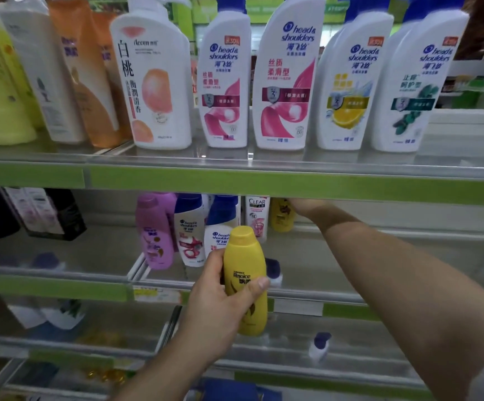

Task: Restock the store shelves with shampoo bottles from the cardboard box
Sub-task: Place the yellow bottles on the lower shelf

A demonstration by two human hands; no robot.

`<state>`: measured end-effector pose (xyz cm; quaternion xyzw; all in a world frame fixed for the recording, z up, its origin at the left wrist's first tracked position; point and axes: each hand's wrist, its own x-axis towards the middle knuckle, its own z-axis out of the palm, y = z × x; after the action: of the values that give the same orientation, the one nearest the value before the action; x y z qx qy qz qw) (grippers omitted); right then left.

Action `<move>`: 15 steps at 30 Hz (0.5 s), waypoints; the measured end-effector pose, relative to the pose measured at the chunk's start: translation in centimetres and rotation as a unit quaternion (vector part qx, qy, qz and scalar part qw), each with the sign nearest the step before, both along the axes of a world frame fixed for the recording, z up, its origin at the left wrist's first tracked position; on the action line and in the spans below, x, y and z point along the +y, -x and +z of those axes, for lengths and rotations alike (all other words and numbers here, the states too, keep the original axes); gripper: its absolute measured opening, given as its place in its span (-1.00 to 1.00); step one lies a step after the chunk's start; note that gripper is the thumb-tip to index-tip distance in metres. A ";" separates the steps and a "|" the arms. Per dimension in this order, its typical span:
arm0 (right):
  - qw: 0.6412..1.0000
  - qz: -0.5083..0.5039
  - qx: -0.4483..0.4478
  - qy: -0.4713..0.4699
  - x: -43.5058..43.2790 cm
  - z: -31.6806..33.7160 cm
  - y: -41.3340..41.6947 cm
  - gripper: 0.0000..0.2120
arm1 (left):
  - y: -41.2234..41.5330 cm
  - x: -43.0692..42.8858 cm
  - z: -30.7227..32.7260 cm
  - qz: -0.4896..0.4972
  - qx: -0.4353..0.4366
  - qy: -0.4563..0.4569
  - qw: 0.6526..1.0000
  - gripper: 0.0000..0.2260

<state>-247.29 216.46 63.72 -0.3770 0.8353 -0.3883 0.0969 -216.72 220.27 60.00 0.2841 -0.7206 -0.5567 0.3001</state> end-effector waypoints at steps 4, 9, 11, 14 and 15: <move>1.000 0.005 0.022 -0.014 0.2 0.0 0.2 -0.70 | 0.2 0.0 0.2 -0.002 -0.002 -0.003 1.000 -0.54; 0.996 -0.009 0.075 -0.054 2.1 0.8 -1.6 -0.62 | 0.5 0.3 0.5 0.011 0.012 0.004 1.000 -0.50; 0.992 -0.042 0.107 -0.043 4.1 0.8 -4.1 -0.70 | 0.6 0.3 0.5 0.016 0.023 0.012 1.000 -0.52; 0.990 -0.017 -0.050 0.133 8.8 -0.9 -9.2 -0.84 | 0.9 0.3 0.4 0.026 0.021 0.019 0.999 -0.57; 0.982 0.045 -0.100 0.153 10.6 -1.4 -10.9 -0.77 | 1.1 0.2 0.3 0.029 0.023 0.020 0.999 -0.59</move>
<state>-236.41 227.02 62.30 -0.3837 0.7342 -0.5428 0.1385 -217.80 220.51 60.29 0.2861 -0.7161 -0.5395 0.3381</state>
